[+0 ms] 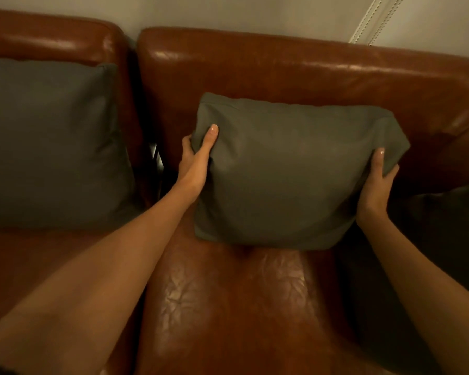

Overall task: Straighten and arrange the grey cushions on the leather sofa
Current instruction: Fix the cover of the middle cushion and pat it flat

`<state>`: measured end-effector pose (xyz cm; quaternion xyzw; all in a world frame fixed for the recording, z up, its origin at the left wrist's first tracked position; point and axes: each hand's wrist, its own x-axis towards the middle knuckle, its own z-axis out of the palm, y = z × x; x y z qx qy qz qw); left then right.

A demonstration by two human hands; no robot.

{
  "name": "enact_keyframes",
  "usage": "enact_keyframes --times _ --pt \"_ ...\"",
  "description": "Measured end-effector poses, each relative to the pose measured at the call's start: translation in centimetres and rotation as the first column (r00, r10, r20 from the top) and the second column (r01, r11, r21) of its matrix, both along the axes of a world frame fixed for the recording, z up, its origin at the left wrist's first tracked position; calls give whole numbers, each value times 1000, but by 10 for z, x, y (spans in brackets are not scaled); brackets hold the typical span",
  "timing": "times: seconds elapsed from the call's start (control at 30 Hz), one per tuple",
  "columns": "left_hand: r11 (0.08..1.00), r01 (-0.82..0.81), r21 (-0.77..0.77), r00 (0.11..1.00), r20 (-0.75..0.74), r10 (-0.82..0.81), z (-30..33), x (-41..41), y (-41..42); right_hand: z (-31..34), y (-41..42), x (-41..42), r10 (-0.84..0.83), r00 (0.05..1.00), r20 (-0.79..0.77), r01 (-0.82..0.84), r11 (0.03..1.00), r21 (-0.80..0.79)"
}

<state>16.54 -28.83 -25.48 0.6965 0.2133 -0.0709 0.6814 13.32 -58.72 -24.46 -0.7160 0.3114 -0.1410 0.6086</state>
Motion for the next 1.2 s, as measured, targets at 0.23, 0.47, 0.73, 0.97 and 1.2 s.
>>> enact_keyframes --times 0.23,0.47,0.73,0.97,1.2 --pt "979 -77 189 996 -30 84 24 -19 13 28 10 -7 30 996 -84 -42 989 -143" --pt "977 16 214 962 -271 44 0 -55 55 6 33 -38 61 942 -331 -114 983 -142" --pt "987 143 -76 975 -162 -154 -20 -81 74 -22 61 -54 -125 909 -397 -84 880 -468" --pt "967 198 -161 970 -109 -217 -8 -86 78 9 181 10 596 728 -340 -644 423 -638" --pt "969 76 -236 975 -186 -122 -15 -94 98 7 223 18 705 368 -607 -928 242 -282"
